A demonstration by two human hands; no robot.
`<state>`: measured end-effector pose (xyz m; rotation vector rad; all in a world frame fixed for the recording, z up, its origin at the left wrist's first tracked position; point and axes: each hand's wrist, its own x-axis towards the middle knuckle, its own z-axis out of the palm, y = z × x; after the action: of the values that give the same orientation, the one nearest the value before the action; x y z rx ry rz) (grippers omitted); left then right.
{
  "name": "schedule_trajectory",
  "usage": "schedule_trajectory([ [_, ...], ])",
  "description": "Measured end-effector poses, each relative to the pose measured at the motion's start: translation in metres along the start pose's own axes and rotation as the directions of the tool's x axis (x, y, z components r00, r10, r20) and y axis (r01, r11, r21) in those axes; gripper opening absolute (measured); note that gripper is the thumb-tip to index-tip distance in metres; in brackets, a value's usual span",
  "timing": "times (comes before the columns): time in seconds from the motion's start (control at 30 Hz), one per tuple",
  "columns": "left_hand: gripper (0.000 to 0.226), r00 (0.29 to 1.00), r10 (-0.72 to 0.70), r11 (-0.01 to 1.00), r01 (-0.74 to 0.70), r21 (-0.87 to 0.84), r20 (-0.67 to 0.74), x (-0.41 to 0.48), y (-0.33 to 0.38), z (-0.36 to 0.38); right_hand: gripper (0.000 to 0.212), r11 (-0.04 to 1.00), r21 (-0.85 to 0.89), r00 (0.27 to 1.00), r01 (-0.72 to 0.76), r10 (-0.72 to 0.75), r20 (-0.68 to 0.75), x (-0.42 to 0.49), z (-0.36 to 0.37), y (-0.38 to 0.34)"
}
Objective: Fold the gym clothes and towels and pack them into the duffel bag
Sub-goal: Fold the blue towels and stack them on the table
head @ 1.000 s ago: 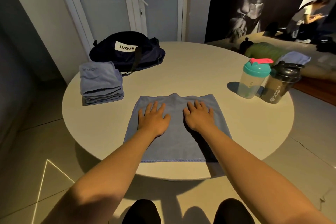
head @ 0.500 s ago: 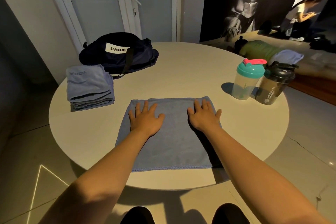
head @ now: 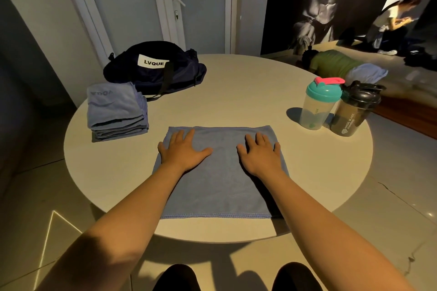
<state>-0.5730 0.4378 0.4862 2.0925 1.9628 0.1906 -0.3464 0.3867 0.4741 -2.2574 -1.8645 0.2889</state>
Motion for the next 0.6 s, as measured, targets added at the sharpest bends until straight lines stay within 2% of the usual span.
schedule_trajectory([
  [0.1,0.111,0.998,-0.033,0.999,0.034,-0.010,0.057,0.000,0.000,-0.008,0.063,0.999,-0.017,0.998,-0.050,0.050,-0.030,-0.006,-0.005,0.000],
  [0.17,0.112,0.998,-0.030,0.999,0.029,0.018,0.051,0.001,0.007,-0.011,0.060,1.000,-0.021,0.999,0.019,-0.020,-0.032,-0.012,-0.005,-0.013],
  [0.23,0.109,0.997,-0.012,0.999,0.009,0.037,0.080,0.000,0.011,-0.010,0.059,0.996,0.002,0.996,0.088,-0.088,-0.004,-0.022,-0.002,-0.022],
  [0.3,0.105,0.992,-0.014,1.000,0.013,0.008,0.124,-0.003,0.007,-0.008,0.059,0.997,0.030,0.996,0.078,-0.079,0.045,-0.030,-0.001,-0.017],
  [0.33,0.101,0.993,-0.013,1.000,0.015,-0.014,0.116,-0.005,0.004,-0.007,0.058,0.998,0.037,0.997,0.060,-0.061,0.039,-0.033,-0.001,-0.011],
  [0.4,0.085,1.000,0.001,0.999,0.000,-0.045,0.012,-0.010,0.000,-0.005,0.052,0.998,0.047,0.999,0.034,-0.032,-0.039,-0.040,-0.002,0.000],
  [0.5,0.060,0.964,0.189,0.982,-0.187,0.028,-0.189,-0.028,0.014,0.004,0.038,0.993,0.081,0.988,0.080,-0.068,-0.141,-0.052,-0.009,0.002],
  [0.6,0.051,0.906,0.372,0.923,-0.384,-0.023,-0.204,-0.055,0.049,0.014,0.035,0.984,0.128,0.978,0.127,-0.103,-0.182,-0.073,-0.010,-0.001],
])
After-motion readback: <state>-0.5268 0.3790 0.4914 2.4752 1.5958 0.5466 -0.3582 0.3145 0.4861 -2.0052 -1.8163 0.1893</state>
